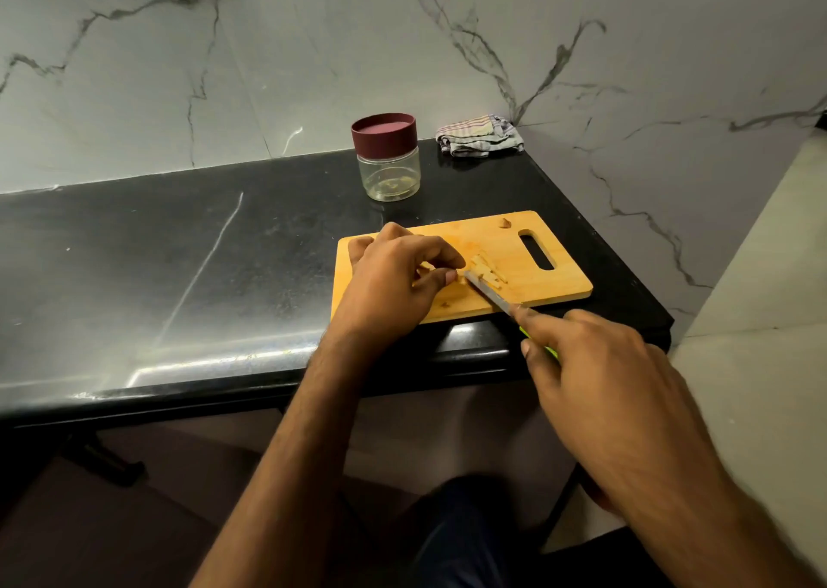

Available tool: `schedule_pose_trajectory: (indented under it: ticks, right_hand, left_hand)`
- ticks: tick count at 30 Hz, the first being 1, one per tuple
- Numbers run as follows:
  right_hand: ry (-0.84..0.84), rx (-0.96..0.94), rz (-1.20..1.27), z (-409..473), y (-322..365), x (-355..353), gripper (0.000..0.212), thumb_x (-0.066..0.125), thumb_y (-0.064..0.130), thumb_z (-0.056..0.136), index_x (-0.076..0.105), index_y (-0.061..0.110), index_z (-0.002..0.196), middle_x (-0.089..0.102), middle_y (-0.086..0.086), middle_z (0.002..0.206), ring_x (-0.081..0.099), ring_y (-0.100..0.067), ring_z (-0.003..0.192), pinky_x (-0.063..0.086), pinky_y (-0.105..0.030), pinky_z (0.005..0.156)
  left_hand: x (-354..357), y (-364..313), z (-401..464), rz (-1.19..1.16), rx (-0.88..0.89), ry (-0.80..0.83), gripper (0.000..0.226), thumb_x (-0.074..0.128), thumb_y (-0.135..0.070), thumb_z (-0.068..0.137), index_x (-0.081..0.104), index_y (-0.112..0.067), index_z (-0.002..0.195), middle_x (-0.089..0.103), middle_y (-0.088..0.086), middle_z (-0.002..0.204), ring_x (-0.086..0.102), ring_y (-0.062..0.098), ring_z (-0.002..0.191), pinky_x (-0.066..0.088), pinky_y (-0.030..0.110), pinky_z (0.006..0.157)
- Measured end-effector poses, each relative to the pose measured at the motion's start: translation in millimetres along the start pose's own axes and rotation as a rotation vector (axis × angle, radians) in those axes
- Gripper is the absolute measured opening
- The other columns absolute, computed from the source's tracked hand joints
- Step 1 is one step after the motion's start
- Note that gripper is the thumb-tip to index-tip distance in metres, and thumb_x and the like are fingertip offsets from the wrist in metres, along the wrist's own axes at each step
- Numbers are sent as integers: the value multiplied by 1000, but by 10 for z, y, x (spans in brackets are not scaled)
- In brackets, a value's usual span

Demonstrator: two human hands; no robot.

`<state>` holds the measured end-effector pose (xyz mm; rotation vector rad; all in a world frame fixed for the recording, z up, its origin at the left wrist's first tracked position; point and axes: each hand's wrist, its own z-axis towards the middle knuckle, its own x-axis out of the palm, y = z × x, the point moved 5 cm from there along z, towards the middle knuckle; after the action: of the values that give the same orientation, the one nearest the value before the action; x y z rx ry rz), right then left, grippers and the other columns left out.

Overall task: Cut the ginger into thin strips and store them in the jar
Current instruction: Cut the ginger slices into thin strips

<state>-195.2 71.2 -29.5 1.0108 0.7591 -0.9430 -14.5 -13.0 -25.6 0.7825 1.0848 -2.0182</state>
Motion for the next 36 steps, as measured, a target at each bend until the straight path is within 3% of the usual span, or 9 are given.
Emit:
schedule_pose_trajectory:
  ticks: [4,6,9,14,20,26,36]
  right_hand:
    - [-40,-5,71,-5,-19,-39,43,38,36,99,39,38,143,57,13,96,47,-3,77,26,-10,54]
    - [-50,-2,116,-4,-24,-57,43,40,34,99,41,36,142,60,12,96,49,-2,77,29,-10,56]
    - [-35,-19,138,-1,1,-64,44,40,36,99,40,37,143,60,12,97,51,-2,78,28,-6,56]
    - [24,-40,133,-4,95,-19,41,38,38,100,42,38,141,64,14,107,51,0,82,33,-10,65]
    - [-16,-2,78,98,50,4,41,39,36,99,43,37,140,60,11,98,50,-3,79,37,-15,64]
    - [-7,-18,53,131,39,26,42,40,39,99,39,43,141,57,12,102,47,-5,82,37,-18,63]
    - [15,-9,45,173,22,67,42,40,43,98,40,45,140,50,13,86,48,-6,75,29,-14,51]
  left_hand:
    - [10,23,0,-103,37,14,25,66,-23,95,64,-41,112,70,-32,93,52,1,106,40,53,100]
    - [28,23,5,-108,28,47,31,64,-21,96,59,-43,117,69,-34,98,49,0,109,38,54,102]
    - [24,21,3,-75,11,36,35,65,-21,96,56,-42,122,68,-31,107,46,2,119,28,48,109]
    - [-51,83,-23,-87,-76,-104,30,64,-15,95,61,-37,116,68,-24,104,46,0,115,21,33,96]
    - [-85,177,-41,-4,-220,-185,21,68,-32,93,65,-36,114,63,-21,114,40,6,123,17,32,93]
    - [-64,196,-30,134,-307,-133,36,63,-48,90,63,-35,124,51,-13,130,30,12,129,15,34,93]
    - [-63,236,-25,182,-374,-148,31,64,-50,90,72,-30,113,56,-10,121,37,15,123,18,36,93]
